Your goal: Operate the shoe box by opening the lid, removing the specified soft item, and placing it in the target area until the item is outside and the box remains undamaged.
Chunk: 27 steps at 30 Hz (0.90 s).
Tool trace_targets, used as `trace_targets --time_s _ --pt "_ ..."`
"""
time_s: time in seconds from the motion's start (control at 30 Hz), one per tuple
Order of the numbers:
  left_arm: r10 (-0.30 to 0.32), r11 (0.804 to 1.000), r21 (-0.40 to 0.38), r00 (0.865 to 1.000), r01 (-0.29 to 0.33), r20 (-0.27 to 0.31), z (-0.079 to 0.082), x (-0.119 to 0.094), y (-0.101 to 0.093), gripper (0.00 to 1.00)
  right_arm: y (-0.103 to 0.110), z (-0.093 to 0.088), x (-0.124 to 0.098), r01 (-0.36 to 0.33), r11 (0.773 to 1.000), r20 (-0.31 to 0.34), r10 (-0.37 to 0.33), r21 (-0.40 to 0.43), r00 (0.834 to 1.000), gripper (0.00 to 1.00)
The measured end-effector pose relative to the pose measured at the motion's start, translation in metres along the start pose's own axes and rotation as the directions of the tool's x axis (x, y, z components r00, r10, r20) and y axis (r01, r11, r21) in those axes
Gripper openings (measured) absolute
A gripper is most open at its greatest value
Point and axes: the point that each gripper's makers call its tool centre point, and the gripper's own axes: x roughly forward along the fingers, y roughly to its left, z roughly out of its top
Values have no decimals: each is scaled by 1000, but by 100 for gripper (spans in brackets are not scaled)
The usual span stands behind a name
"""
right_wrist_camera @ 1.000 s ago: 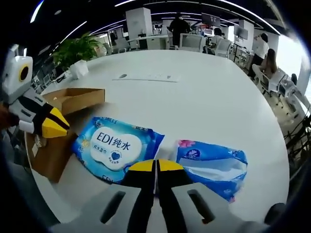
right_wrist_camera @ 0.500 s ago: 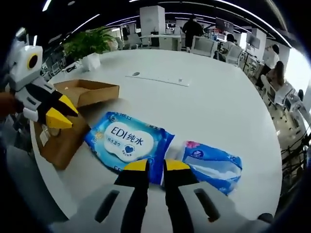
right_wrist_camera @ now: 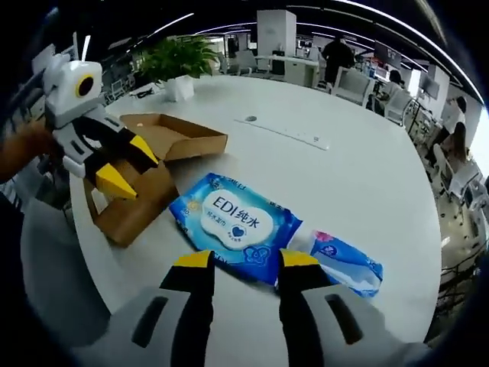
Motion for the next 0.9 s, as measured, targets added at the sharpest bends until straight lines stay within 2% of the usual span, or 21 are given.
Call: trace_targets --time_s 0.13,0.33,0.47,0.7,0.9 --pt "-9 1000 13 1000 8 6 -5 -12 -1 39 12 3 -3 -32 997 -14 31 -77 999 37" --pt "-15 1000 25 1000 14 26 -9 -30 0 46 29 10 -6 -84 986 -28 81 -141 996 43" --pt "-14 999 47 1000 13 10 -17 -44 1 51 39 14 -7 -114 976 -47 107 -185 993 47" --pt "-24 997 75 999 22 31 -23 -67 1 60 58 22 -5 -181 948 -68 169 -263 983 52" --pt "-39 995 90 997 33 69 -23 -90 -6 68 76 29 -3 -243 911 -92 225 -332 970 56"
